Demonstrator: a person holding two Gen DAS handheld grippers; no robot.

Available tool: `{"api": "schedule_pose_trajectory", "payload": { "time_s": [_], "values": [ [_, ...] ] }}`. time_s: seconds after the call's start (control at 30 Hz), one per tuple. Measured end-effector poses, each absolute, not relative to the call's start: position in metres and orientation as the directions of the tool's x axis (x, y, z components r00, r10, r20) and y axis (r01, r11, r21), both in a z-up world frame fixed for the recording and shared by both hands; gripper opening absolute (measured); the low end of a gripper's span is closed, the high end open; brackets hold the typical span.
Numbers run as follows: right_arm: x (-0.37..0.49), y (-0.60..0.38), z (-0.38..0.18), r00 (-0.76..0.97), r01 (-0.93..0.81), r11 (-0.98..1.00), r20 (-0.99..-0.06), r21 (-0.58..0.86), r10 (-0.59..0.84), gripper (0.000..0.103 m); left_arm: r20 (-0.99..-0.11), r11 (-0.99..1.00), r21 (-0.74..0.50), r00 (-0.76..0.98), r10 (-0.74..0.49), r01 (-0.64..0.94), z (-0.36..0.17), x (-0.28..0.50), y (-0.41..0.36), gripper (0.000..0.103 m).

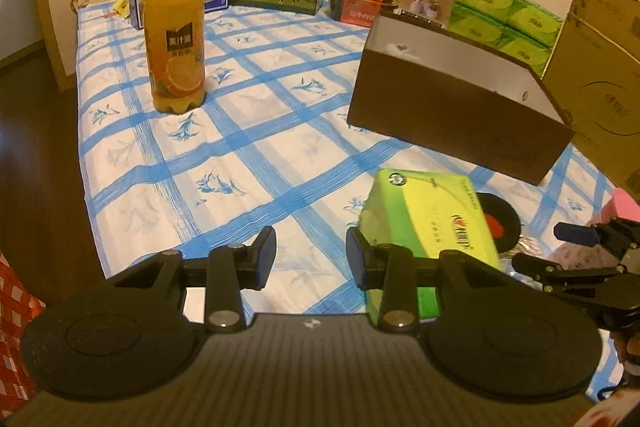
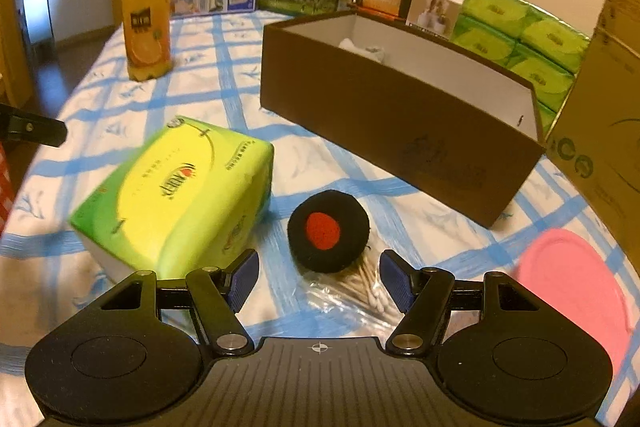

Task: Organize soft objects
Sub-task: 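Move both open tools back toward the black-and-red puff beside the tissue pack, then close the right tool on the black-and-red round puff and lift it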

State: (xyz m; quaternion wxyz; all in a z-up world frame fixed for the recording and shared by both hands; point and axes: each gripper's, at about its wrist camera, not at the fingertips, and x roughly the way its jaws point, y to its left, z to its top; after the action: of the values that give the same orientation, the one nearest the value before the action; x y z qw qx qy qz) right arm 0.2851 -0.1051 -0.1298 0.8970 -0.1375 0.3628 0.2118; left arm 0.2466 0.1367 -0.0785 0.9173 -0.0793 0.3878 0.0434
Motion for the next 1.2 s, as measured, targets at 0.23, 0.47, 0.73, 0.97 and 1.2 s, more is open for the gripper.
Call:
{"api": "schedule_pose_trajectory", "payload": {
  "time_s": [0.23,0.47,0.73,0.97,1.2],
  "values": [
    [0.311,-0.095,-0.152,0.64,-0.484,0.865,-0.728,-0.134,0.245,0.067,-0.728,0.981,-0.122,0.686,0.013,-0.149,-0.095,0.26,0.145,0.035],
    [0.327,-0.096,-0.163,0.658,-0.442,0.891,-0.714,-0.108,0.24,0.067,-0.74,0.98,-0.127,0.673,0.009,-0.153,-0.108,0.268,0.148,0.035],
    [0.338,-0.098,-0.174,0.646,-0.463,0.883,-0.71,-0.075,0.279,0.052,-0.749,0.98,-0.127,0.663,0.008,-0.155,-0.116,0.272,0.149,0.035],
    [0.335,-0.102,-0.171,0.663,-0.474,0.877,-0.685,-0.07,0.304,0.018,-0.751,0.98,-0.125,0.66,0.007,-0.152,-0.117,0.272,0.146,0.035],
    [0.323,-0.104,-0.152,0.698,-0.48,0.875,-0.629,-0.056,0.342,0.01,-0.741,0.98,-0.128,0.671,0.005,-0.149,-0.11,0.268,0.143,0.034]
  ]
}}
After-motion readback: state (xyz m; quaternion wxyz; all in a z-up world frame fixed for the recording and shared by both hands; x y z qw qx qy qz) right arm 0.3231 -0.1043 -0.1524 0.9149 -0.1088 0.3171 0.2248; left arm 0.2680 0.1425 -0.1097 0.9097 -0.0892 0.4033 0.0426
